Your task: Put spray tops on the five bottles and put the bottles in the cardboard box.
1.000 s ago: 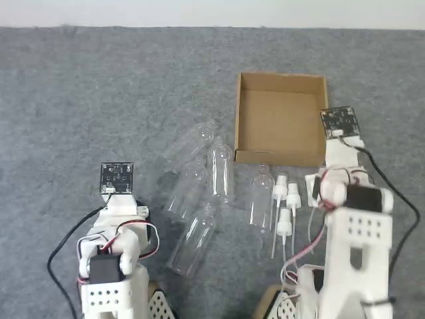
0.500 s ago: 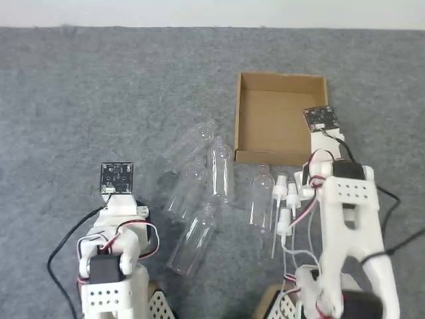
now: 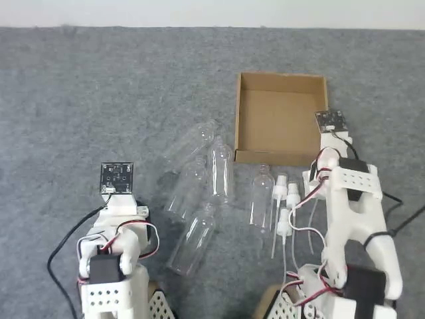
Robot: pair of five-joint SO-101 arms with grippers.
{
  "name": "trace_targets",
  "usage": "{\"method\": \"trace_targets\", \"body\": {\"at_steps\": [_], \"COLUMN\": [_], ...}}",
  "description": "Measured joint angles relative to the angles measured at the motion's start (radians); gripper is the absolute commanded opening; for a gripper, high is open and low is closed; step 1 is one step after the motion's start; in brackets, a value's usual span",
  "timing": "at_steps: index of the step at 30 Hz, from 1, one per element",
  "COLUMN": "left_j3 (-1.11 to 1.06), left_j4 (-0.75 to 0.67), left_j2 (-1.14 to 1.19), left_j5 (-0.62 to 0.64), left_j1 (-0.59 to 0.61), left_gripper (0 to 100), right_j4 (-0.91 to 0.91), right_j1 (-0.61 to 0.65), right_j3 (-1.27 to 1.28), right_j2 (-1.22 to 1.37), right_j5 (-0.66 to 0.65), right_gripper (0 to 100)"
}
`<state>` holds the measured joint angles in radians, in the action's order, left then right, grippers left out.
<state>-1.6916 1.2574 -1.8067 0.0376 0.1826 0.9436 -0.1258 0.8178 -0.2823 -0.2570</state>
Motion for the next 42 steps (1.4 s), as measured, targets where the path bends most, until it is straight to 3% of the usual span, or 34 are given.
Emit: {"method": "trace_targets", "body": {"at_steps": [6, 11, 17, 22, 27, 42], "left_j3": [0.000, 0.000, 0.000, 0.000, 0.000, 0.000], "left_j4": [0.000, 0.000, 0.000, 0.000, 0.000, 0.000], "left_j2": [0.000, 0.000, 0.000, 0.000, 0.000, 0.000], "left_j5": [0.000, 0.000, 0.000, 0.000, 0.000, 0.000], "left_j1": [0.000, 0.000, 0.000, 0.000, 0.000, 0.000], "left_gripper": [2, 2, 2, 2, 2, 2], "right_j4": [0.204, 0.315, 0.302, 0.270, 0.265, 0.196], "right_j1": [0.118, 0.354, 0.597, 0.615, 0.620, 0.626], "right_j3": [-0.133, -0.170, -0.170, -0.170, -0.170, -0.189], "right_j2": [-0.161, -0.247, -0.218, -0.077, 0.021, 0.195], "right_j5": [0.018, 0.118, 0.219, 0.296, 0.331, 0.342], "right_gripper": [18.1, 18.2, 21.8, 31.6, 32.1, 11.3]}}
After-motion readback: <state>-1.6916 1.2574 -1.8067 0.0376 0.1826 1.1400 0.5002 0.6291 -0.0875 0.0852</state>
